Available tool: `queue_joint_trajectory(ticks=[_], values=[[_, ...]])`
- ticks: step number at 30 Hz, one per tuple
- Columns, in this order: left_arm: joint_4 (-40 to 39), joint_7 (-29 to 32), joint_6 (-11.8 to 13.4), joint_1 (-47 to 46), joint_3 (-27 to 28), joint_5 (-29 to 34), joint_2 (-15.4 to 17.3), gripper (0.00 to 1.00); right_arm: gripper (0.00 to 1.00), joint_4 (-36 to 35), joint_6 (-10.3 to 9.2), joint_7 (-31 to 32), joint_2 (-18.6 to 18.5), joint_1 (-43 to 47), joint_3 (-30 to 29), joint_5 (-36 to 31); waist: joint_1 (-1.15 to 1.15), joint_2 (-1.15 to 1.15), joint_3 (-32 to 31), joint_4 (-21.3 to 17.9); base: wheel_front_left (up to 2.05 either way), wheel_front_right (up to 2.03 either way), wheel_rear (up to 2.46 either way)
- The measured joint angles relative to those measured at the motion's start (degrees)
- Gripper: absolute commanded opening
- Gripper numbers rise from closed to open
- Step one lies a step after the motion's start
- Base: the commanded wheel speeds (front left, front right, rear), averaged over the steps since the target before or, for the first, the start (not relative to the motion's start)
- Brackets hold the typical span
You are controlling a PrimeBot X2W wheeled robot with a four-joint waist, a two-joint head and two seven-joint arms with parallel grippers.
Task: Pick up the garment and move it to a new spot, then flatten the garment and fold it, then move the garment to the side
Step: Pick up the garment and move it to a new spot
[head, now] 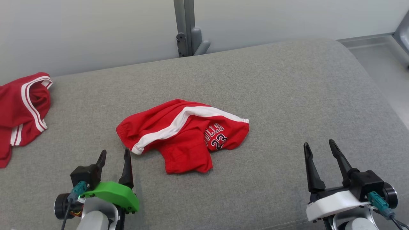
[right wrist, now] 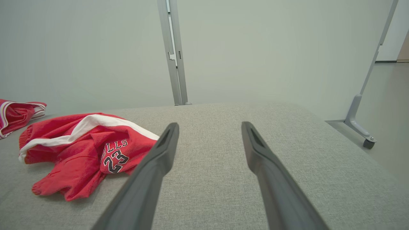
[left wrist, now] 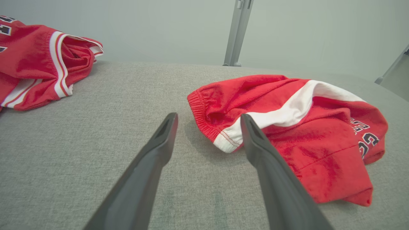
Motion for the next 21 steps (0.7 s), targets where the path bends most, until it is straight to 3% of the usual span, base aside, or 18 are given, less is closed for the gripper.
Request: queue_joint_trajectory(ticks=[9,21], values=[[-13.36,-0.07,1.43,9.85,5.56,5.11,-3.16,1.0,1.0,-1.19,0.0,0.0,-0.01,0.38,-0.54,-0.96,0.0,0.0,-1.59,1.43,0.0,0.0,0.0],[-20.3,-0.07,1.47,16.55,8.55,7.83,-4.21,1.0,1.0,-2.1,0.0,0.0,0.0,2.25,-0.1,-0.3,0.0,0.0,-2.58,3.35,0.0,0.0,0.0]])
